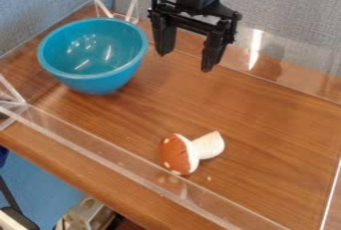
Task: Put the mushroom in the blue bowl
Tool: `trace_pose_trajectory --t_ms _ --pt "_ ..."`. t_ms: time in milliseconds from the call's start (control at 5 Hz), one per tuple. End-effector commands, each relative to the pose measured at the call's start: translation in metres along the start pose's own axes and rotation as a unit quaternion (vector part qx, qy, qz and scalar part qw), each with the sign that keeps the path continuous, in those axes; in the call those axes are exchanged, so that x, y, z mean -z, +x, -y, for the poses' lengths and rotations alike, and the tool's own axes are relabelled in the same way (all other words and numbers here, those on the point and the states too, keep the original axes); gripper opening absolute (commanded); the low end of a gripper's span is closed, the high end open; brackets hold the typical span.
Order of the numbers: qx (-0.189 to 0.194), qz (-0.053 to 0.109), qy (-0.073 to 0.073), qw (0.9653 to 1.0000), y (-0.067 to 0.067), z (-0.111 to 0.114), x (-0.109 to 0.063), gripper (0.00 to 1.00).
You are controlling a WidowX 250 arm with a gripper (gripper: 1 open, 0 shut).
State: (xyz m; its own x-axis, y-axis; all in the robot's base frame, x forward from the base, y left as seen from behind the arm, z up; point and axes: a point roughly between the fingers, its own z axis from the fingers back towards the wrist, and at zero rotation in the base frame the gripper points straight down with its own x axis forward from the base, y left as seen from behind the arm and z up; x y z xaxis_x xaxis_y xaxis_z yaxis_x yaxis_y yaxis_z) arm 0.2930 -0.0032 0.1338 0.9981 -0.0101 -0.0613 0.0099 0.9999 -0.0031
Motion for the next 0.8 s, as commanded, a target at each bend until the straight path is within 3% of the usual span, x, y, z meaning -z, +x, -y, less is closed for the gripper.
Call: trace_pose_trajectory --t_ms 0,200,600 --pt "0.007 -0.002 -0.002 1.0 -0.008 0.005 0.007 1.0" --pt "0.019 -0.008 -0.007 0.9998 -0.025 0.013 0.023 1.0" --pt "0.037 0.0 -0.004 0.9993 -0.054 0.027 0.06 1.0"
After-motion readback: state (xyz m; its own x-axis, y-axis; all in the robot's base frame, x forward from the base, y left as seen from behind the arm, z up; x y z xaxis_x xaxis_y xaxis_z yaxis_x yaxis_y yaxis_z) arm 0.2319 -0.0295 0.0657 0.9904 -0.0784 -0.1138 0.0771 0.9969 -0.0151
